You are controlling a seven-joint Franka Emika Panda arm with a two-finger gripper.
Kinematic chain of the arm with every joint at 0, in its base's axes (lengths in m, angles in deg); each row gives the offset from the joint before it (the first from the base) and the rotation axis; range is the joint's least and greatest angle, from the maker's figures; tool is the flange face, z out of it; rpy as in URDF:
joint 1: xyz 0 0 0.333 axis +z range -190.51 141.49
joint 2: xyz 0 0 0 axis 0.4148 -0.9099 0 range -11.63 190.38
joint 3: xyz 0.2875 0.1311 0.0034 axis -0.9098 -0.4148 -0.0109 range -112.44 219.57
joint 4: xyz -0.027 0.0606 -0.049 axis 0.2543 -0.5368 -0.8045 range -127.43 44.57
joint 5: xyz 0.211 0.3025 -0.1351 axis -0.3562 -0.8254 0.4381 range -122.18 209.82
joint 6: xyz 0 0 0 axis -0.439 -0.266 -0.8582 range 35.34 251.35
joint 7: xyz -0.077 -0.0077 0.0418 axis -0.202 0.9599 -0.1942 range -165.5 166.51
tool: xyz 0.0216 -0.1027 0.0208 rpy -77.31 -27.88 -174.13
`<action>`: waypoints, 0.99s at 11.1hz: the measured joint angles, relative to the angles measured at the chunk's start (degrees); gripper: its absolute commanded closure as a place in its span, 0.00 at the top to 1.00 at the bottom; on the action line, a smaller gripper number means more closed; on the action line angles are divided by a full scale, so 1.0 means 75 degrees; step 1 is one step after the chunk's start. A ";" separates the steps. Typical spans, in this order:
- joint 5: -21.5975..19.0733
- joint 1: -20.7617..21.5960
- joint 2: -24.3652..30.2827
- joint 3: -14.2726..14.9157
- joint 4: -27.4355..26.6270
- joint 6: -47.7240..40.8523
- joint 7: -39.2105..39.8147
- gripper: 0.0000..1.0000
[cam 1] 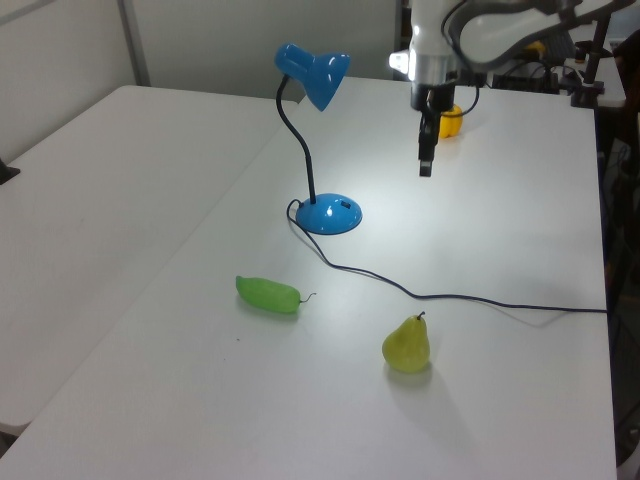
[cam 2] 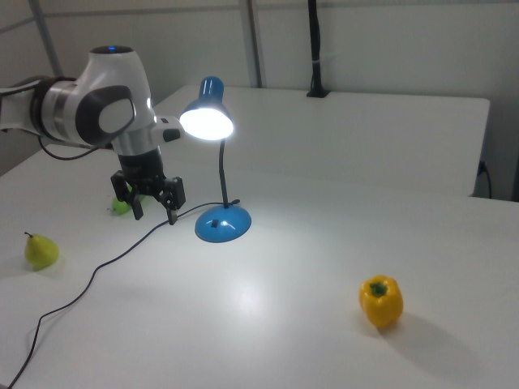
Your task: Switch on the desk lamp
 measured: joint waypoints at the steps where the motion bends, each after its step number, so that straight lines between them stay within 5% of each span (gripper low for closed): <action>1: 0.0000 -0.0003 0.0330 0.0004 0.0031 -0.0460 -0.0109 1.00; 5: 0.0001 -0.0009 0.1166 0.0038 0.0622 -0.1848 -0.1805 1.00; 11: -0.0625 -0.0004 0.1250 0.0037 0.2344 -0.3351 -0.2326 1.00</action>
